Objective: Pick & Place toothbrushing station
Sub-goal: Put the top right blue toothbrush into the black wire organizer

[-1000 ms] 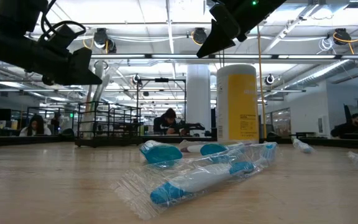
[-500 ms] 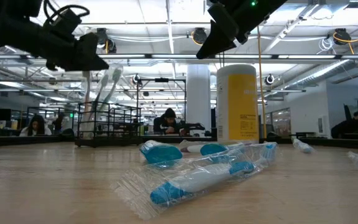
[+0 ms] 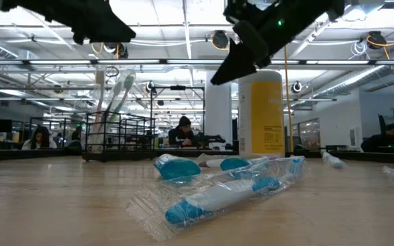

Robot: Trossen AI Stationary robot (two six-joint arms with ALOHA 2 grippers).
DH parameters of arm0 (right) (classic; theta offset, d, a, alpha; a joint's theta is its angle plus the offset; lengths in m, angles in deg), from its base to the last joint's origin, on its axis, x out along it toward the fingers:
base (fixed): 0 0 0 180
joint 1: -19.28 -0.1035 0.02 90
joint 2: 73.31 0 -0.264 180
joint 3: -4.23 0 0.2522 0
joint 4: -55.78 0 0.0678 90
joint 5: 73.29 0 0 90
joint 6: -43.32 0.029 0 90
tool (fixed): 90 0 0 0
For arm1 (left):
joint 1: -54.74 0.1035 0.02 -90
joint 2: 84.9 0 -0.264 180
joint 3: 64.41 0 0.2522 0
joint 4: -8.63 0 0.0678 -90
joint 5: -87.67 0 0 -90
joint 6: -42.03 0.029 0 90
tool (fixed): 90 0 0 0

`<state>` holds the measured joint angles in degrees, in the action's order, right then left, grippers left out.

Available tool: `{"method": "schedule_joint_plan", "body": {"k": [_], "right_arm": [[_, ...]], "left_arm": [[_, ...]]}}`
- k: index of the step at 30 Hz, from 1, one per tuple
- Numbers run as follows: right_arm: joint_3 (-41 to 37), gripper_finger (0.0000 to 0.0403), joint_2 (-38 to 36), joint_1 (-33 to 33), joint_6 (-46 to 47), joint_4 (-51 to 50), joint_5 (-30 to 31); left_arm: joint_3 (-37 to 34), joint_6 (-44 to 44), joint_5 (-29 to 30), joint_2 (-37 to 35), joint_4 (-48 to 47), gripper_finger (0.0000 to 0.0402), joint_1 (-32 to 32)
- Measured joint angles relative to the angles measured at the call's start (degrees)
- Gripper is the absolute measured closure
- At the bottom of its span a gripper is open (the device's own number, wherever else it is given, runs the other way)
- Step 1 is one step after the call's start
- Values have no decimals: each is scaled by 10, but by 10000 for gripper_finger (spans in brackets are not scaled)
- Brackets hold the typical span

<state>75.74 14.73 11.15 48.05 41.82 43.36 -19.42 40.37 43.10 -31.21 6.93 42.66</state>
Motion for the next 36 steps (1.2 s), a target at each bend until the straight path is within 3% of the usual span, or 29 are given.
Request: {"method": "schedule_joint_plan", "body": {"k": [3,6,14,20,25,31,36], "right_arm": [[-18,243,-3,11,-7,61,-51],[-42,245,-1,21,-7,99,-86],[-79,246,-1,39,34,102,-89],[-82,244,-8,40,70,72,-89],[-80,243,-59,37,167,-54,-89],[-87,247,-120,28,393,-260,-75],[-137,248,-154,21,544,-338,-40]], "left_arm": [[43,-15,-47,25,-67,267,14],[68,3,-69,53,-72,268,28],[98,17,-81,89,-91,268,64],[129,4,-64,73,-188,268,56],[151,-4,-65,43,-264,268,41],[152,-47,-64,15,-354,268,22],[152,-78,-64,13,-411,268,21]]}}
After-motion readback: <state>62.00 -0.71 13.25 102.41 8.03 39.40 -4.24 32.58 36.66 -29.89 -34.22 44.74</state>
